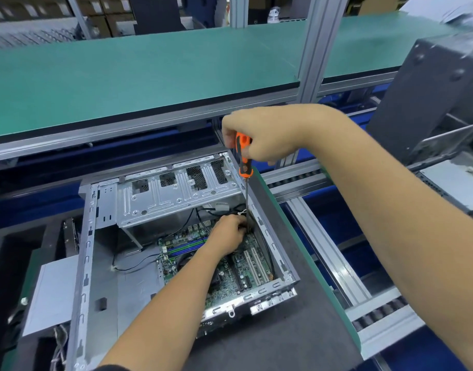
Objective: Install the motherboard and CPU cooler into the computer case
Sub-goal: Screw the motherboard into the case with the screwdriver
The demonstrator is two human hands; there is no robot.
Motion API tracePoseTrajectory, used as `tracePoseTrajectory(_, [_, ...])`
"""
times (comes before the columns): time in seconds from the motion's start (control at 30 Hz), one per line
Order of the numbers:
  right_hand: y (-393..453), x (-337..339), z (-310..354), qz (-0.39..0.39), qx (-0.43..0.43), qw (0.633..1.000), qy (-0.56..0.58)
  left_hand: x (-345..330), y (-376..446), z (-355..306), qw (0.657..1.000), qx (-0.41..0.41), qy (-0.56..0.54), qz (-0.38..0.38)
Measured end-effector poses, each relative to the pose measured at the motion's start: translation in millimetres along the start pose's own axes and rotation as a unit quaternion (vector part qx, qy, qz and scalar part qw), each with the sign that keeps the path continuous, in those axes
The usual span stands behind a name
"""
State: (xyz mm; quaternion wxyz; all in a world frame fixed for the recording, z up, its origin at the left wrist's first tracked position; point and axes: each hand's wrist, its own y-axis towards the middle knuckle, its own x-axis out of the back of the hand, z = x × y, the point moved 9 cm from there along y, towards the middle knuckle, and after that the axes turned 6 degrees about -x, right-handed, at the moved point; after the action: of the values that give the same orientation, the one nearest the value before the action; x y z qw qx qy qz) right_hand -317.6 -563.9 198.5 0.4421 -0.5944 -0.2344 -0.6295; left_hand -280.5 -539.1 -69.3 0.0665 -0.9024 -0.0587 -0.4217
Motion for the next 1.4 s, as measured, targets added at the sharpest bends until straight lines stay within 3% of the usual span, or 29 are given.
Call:
tracePoseTrajectory(0.13, [3, 7, 2, -0.123, -0.009, 0.991, -0.056, 1, 0, 2, 1.0, 0.004, -0.003, -0.007])
tracePoseTrajectory(0.2, [4, 7, 1, -0.146, -0.028, 0.986, -0.072, 1, 0, 2, 1.0, 0.006, -0.008, -0.005])
tracePoseTrajectory(0.37, [-2, -6, 7, -0.006, 0.018, 0.999, 0.046, 0, 0, 6, 1.0, 0.016, -0.013, -0.007])
tracePoseTrajectory(0.53, [5, 3, -2, -0.182, -0.031, 0.982, 0.029, -1, 0, 6, 0.999, 0.02, -0.032, -0.005])
tracePoseTrajectory(0.63, [4, 6, -10, -0.232, -0.05, 0.967, 0.094, -2, 0, 7, 0.999, 0.029, -0.037, 0.003])
tracePoseTrajectory(0.87, [-23, 59, 6, -0.354, -0.02, 0.927, 0.119, 14, -6, -1, 0.998, 0.032, -0.056, 0.007])
tracePoseTrajectory(0.97, [-36, 85, 25, -0.427, 0.008, 0.88, 0.208, 48, -20, -12, 0.995, 0.008, -0.096, -0.024])
tracePoseTrajectory(1.13, [-14, 96, 88, -0.374, 0.091, 0.847, 0.368, 123, -70, 17, 0.985, 0.029, -0.124, -0.113])
tracePoseTrajectory(1.4, [5, 95, 209, -0.363, 0.217, 0.793, 0.439, 231, -197, 99, 0.932, 0.104, -0.069, -0.34])
